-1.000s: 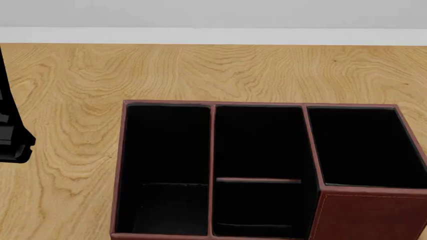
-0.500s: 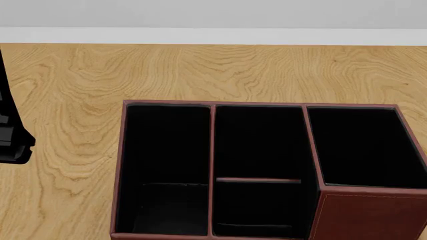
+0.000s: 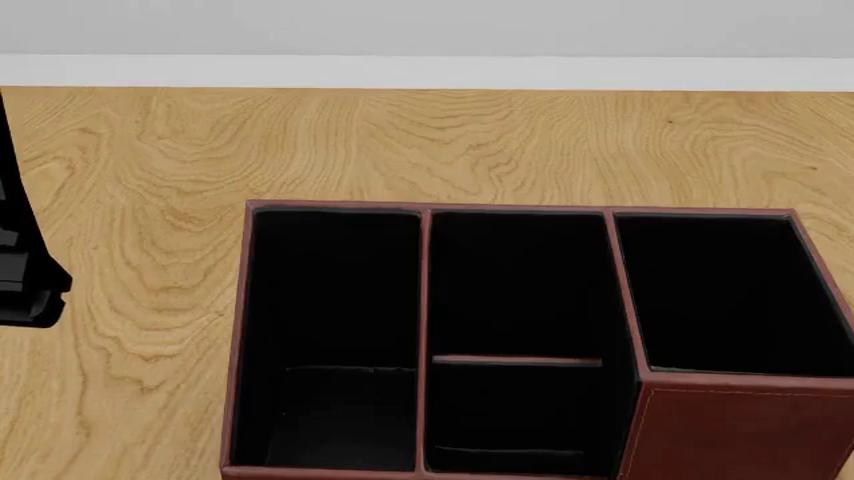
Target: Pick up the white mug and place it to the right of the caddy.
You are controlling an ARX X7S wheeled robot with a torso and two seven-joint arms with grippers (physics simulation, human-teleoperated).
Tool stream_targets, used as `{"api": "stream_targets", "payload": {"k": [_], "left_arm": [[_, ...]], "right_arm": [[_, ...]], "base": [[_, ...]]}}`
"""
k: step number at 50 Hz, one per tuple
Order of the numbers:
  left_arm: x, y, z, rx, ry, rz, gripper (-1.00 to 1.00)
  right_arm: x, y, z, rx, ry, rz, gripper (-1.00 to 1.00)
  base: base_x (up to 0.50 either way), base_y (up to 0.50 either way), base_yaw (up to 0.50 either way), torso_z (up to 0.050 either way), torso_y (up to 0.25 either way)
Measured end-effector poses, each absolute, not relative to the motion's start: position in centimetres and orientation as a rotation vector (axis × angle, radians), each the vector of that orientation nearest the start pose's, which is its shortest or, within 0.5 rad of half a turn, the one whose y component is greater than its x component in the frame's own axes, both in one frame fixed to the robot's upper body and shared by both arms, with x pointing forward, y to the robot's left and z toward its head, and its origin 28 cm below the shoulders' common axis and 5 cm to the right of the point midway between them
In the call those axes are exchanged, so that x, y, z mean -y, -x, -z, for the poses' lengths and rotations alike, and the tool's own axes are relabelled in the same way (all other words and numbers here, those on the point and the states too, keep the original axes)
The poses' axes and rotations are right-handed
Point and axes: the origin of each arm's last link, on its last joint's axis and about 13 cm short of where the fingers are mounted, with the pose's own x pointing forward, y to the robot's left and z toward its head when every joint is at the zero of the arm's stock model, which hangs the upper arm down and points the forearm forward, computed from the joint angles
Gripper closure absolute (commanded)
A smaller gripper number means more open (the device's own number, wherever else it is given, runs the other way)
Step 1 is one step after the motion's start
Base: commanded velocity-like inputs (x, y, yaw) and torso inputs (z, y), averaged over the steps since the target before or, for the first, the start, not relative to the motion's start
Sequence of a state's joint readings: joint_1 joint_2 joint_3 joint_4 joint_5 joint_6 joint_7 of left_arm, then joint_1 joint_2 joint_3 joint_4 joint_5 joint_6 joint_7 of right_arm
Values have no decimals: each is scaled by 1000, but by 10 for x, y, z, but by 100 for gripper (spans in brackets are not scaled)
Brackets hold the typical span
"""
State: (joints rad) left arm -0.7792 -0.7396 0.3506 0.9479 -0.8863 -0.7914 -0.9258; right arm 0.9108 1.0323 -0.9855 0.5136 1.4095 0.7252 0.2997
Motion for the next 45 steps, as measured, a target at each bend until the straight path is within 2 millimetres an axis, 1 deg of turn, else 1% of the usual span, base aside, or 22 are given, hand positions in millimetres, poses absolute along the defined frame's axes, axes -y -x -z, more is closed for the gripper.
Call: {"api": "stream_targets", "payload": {"k": [24,45], "left_arm": [[-214,-193,-258,536,-202,-47,-100],[-215,-192,-258,538,-202,-49,-100]], "right_arm": [[312,-264,-96,-914,-28,294,100],[308,-270,-89,-916,-101,255,100]], "base": [[0,0,0,0,0],[3,-1,2,0,0]]}}
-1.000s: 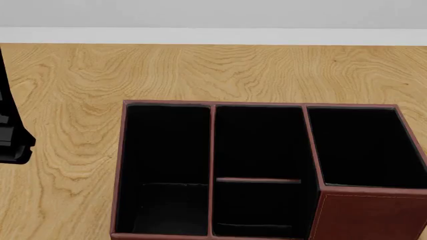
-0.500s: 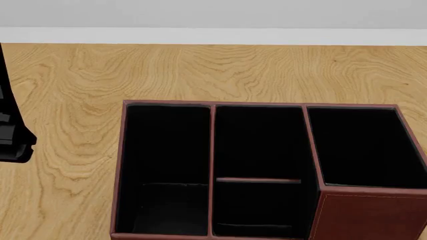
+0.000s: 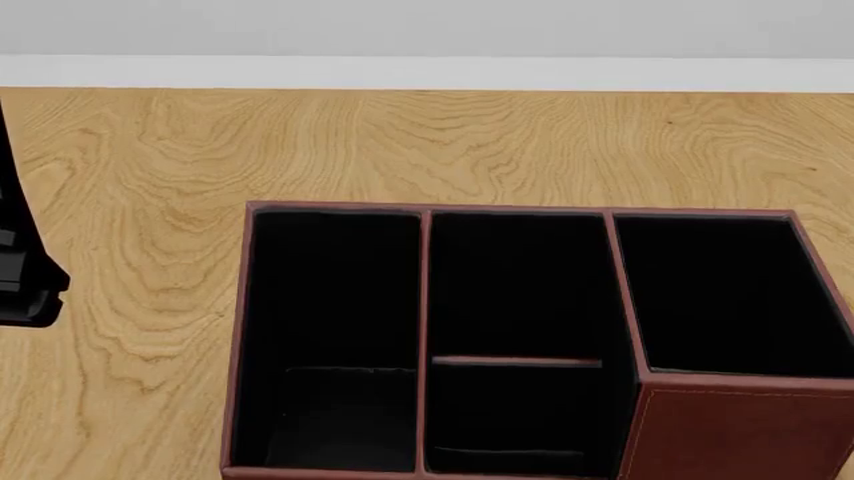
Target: Pick up the white mug and place it to the right of the caddy.
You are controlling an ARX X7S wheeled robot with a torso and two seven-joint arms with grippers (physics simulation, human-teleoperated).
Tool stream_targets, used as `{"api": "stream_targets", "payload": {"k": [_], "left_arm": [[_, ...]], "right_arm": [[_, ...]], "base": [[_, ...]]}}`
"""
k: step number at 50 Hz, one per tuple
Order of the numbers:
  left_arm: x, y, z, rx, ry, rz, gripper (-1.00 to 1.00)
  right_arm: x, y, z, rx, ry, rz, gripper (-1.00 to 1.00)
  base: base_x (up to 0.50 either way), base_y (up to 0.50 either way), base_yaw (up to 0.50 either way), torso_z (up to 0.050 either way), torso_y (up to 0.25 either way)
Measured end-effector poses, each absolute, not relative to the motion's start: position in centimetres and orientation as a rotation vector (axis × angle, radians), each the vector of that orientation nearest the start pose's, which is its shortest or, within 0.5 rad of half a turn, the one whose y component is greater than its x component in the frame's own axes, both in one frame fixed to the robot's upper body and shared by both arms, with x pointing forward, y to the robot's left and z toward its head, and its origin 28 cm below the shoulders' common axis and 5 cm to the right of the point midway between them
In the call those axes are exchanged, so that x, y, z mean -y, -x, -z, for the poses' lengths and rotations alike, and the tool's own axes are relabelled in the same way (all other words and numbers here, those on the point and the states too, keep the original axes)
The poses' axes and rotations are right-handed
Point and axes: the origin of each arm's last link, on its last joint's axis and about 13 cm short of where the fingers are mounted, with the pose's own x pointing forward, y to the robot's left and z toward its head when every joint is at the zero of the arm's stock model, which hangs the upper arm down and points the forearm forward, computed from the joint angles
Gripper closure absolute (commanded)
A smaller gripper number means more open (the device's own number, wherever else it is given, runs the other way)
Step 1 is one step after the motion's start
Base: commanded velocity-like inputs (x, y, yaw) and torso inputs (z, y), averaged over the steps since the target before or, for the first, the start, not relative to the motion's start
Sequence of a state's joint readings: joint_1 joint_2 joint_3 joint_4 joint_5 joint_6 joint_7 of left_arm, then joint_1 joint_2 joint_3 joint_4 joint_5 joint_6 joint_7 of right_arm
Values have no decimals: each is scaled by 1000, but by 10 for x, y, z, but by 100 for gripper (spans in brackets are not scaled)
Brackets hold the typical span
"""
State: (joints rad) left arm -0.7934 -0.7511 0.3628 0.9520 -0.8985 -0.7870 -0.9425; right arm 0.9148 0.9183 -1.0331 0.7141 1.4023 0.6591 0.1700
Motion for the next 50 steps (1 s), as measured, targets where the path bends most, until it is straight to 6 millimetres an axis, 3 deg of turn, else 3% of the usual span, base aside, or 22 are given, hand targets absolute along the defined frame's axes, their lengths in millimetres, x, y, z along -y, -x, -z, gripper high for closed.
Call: {"api": "stream_targets", "payload": {"k": [3,4,27,50], "left_arm": [[-215,-192,-258,538,-202,-49,-100],[-215,-192,-258,538,-202,-49,-100],[-215,-191,-259,543,-199,-46,-100],[-213,-189,-261,554,-192,-34,-100]], "right_arm": [[307,-270,-88,-920,-106,251,100],[307,-271,-88,-919,-108,251,-100],[313,-262,-92,-907,-13,298,-100],[309,-242,-123,-825,31,293,-100]], "base": [[4,-1,2,0,0],[0,-3,0,0,0],[0,0,0,0,0],[0,0,0,0,0]]}}
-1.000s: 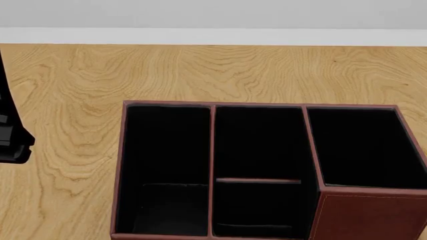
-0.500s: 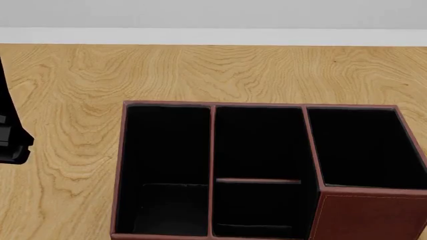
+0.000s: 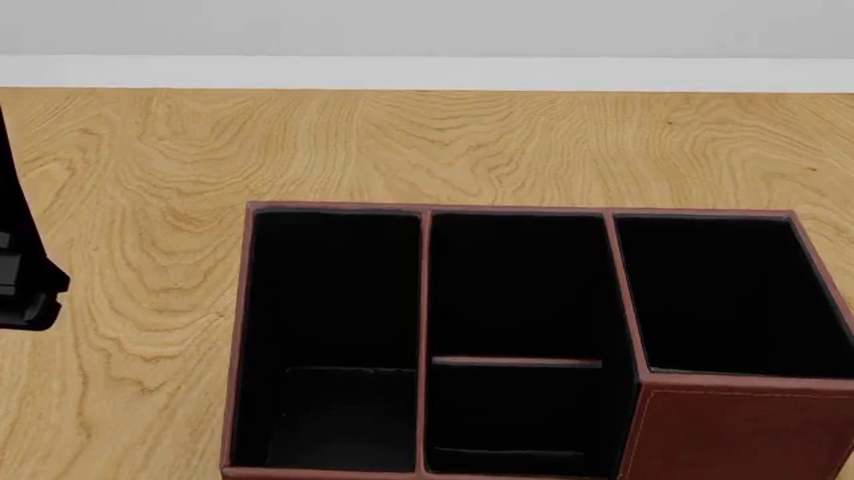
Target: Pick up the white mug and place it to the right of the caddy.
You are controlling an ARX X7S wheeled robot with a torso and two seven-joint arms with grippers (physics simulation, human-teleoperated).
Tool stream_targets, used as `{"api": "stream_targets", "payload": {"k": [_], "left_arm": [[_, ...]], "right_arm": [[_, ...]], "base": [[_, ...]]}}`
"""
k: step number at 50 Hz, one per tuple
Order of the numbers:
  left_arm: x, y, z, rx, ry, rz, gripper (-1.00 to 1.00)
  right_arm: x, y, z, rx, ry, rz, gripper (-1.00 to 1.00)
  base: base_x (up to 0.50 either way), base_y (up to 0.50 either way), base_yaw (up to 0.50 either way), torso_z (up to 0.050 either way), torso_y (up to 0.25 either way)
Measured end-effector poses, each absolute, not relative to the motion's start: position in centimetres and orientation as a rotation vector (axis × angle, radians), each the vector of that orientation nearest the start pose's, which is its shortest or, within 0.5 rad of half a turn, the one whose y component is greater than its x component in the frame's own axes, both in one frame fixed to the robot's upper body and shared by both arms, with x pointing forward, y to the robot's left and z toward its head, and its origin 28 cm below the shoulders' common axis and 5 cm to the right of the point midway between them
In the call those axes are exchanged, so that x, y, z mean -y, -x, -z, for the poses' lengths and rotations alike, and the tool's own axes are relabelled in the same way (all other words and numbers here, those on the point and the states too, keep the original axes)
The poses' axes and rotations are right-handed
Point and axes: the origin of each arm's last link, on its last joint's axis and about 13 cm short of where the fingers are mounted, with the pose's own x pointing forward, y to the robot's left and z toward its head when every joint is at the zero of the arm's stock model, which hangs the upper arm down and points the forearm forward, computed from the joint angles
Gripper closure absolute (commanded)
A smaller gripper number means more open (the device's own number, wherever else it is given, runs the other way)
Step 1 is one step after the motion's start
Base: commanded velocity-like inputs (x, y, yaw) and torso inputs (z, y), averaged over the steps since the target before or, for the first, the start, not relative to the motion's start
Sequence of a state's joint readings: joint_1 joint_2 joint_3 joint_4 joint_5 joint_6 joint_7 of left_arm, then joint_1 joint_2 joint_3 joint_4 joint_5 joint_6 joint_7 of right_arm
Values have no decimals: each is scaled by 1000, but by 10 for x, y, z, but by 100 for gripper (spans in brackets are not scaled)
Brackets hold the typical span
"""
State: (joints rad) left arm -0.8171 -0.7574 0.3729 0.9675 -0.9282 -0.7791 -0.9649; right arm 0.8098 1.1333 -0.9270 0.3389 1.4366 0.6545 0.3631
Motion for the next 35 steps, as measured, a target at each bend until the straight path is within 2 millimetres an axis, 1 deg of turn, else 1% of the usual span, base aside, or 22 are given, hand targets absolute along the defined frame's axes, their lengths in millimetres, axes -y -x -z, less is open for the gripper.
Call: {"api": "stream_targets", "payload": {"k": [14,29,35], "left_arm": [[-212,-184,-264,566,-189,-27,-100],[-211,-180,-266,579,-187,-21,-100],[-211,-181,-266,581,-185,-20,-100]], "right_arm": [[306,-224,-148,-753,50,285,-100],[305,-198,-178,-642,50,285,-100],[303,-192,-188,-600,54,286,-100]], "base": [[0,0,0,0,0],[0,0,0,0,0],[0,0,0,0,0]]}}
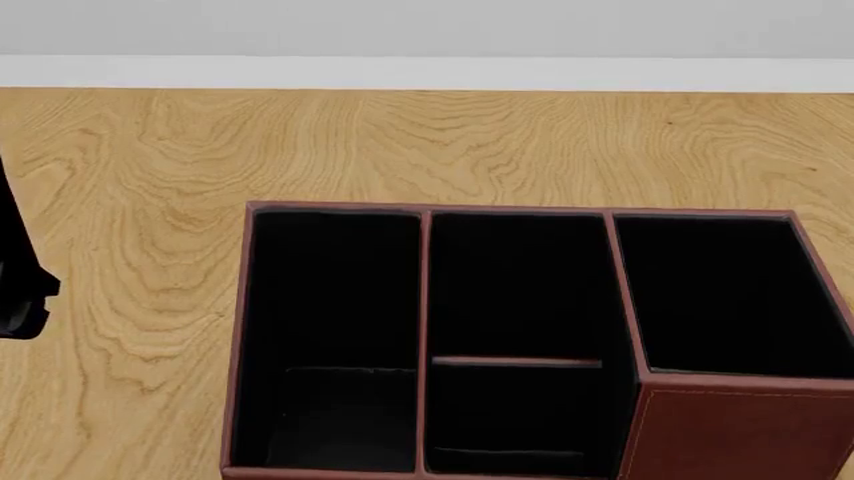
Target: Pick up the white mug and place it to the right of the caddy.
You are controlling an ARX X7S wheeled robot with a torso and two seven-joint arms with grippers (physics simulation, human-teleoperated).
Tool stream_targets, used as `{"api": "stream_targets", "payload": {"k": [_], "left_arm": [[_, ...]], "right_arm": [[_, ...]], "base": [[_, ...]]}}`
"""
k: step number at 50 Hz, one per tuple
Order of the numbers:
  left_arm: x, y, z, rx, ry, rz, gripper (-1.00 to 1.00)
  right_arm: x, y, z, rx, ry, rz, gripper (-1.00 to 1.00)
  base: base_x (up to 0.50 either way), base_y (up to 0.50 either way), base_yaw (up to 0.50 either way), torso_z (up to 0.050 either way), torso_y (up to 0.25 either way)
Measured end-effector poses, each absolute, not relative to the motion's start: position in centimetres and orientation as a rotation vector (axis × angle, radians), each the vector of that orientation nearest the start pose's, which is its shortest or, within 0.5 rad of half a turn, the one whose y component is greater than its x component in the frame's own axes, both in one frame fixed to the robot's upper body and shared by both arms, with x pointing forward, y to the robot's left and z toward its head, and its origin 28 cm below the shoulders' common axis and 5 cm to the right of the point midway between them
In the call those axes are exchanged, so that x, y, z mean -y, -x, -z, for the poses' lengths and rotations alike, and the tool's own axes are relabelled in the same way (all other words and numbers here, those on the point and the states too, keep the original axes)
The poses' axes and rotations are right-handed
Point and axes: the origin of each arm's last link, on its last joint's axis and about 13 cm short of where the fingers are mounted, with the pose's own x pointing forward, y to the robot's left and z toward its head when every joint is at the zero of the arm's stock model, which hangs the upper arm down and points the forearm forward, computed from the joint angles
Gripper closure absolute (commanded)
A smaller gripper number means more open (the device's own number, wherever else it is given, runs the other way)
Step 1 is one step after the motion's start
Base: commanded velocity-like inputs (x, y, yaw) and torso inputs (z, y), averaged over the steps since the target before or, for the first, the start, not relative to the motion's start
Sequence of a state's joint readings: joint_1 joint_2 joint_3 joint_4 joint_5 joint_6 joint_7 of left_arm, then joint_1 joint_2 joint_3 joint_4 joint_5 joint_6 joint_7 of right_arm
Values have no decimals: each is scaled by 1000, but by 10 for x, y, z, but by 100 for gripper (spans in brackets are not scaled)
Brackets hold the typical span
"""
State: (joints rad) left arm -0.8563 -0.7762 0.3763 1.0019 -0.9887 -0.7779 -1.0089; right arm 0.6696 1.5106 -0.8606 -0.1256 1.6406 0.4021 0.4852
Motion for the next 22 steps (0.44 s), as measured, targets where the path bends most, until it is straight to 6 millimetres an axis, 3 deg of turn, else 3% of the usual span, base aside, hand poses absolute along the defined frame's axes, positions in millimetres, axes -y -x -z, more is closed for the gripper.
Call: {"api": "stream_targets", "payload": {"k": [22], "left_arm": [[-214,-188,-261,573,-175,-20,-100]], "right_arm": [[294,-189,-200,-485,53,302,-100]], "base": [[0,0,0,0,0]]}}
